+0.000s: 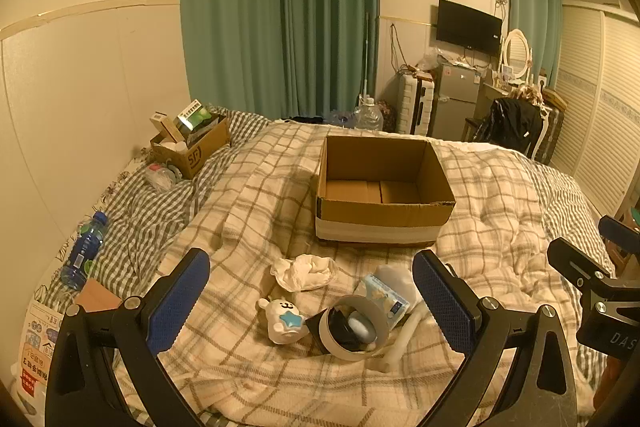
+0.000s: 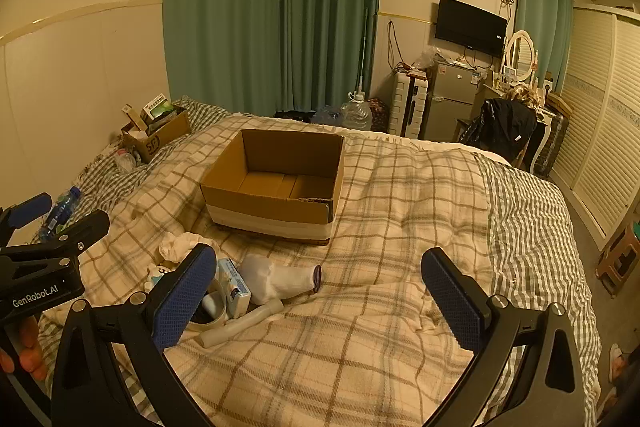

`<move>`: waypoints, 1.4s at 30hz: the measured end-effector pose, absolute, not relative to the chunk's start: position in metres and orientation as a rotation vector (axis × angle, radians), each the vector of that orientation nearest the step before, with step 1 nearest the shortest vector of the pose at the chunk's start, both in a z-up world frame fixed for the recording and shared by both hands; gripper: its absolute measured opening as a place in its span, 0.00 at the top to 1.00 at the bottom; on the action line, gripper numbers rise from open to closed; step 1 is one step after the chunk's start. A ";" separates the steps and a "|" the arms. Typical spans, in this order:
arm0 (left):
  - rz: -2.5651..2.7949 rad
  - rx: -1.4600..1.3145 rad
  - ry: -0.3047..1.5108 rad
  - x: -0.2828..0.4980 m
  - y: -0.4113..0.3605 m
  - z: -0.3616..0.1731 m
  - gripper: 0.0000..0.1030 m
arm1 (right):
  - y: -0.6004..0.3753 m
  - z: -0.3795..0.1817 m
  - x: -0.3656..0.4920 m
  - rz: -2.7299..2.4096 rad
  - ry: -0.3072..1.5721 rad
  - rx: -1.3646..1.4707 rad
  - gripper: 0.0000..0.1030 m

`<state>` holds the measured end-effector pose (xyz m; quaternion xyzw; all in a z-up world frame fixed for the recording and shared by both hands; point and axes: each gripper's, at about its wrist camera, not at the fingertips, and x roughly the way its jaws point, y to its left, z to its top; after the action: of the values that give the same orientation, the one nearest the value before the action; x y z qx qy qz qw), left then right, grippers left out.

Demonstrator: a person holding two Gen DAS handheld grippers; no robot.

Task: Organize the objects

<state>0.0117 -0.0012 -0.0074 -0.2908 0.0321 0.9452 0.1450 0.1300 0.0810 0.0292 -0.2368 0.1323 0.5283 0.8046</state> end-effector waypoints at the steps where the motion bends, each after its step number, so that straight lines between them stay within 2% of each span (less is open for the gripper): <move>1: 2.720 -0.839 0.092 0.012 -0.001 -0.008 0.00 | 0.081 0.029 0.129 1.130 0.283 -0.507 0.00; 29: 2.675 -0.832 0.103 0.006 0.003 -0.002 0.00 | 0.084 0.032 0.131 1.118 0.277 -0.515 0.00; 32: 2.663 -0.852 0.113 0.004 0.006 -0.007 0.00 | 0.086 0.029 0.134 1.113 0.285 -0.519 0.00; 33: 2.660 -0.865 0.117 0.003 0.006 -0.010 0.00 | 0.086 0.027 0.134 0.897 0.304 -0.493 0.00; 42: 2.652 -1.011 0.171 -0.013 0.007 -0.044 0.00 | 0.092 0.007 0.150 0.870 0.361 -0.517 0.00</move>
<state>-0.0127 0.0067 -0.0444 -0.3517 0.0594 0.9223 0.1486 0.1496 0.0923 0.0067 -0.2464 0.1721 0.4142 0.8592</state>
